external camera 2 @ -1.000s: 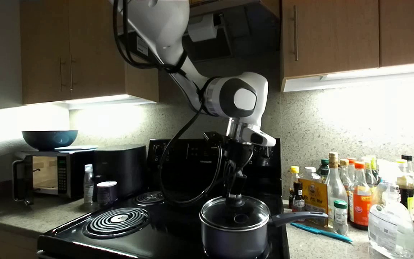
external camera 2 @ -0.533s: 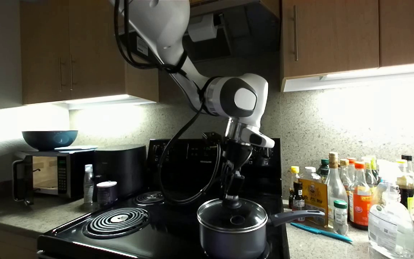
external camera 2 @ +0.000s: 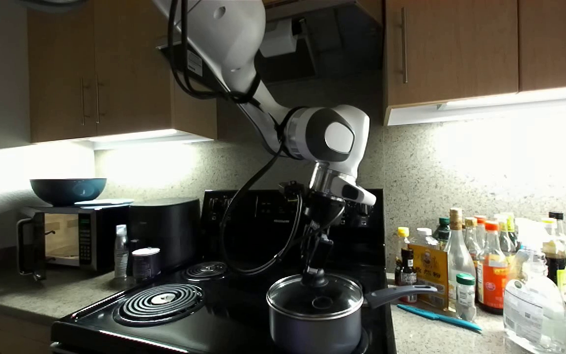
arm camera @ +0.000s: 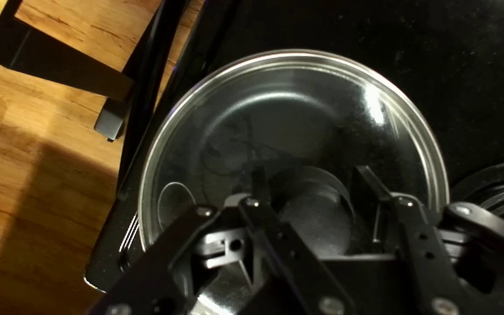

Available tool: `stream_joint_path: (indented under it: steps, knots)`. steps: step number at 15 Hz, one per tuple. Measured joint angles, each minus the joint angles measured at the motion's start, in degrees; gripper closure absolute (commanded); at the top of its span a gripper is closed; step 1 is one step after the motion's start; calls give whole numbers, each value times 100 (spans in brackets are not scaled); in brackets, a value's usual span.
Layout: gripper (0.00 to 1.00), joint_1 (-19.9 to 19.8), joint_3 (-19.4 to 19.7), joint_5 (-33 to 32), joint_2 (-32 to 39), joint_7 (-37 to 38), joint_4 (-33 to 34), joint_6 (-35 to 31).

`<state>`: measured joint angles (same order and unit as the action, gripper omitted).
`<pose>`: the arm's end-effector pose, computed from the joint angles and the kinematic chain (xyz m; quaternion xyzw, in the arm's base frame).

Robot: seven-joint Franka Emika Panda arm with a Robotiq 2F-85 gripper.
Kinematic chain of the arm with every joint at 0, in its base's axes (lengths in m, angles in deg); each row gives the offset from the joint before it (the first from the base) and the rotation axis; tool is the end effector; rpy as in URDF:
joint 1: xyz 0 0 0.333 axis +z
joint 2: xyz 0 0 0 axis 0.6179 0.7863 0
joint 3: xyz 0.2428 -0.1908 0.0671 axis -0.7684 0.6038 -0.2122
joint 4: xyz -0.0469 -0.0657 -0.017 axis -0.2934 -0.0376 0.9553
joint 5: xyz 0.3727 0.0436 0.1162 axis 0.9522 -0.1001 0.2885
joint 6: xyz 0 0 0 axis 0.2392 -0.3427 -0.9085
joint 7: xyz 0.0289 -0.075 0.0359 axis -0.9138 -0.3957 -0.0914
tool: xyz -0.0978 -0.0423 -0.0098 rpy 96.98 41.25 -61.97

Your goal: Pick up the lid from the stove and put it on the pot

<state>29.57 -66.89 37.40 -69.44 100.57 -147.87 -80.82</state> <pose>0.5276 -0.1667 0.3615 -0.8487 0.5072 0.1221 0.0865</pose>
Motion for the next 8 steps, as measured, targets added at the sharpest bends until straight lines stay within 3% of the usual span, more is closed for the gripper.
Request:
stream_joint_path:
  steps: [2,8]
  knots:
    - [30,0,0,0,35,32,50,-1]
    - [28,0,0,0,52,35,66,-1]
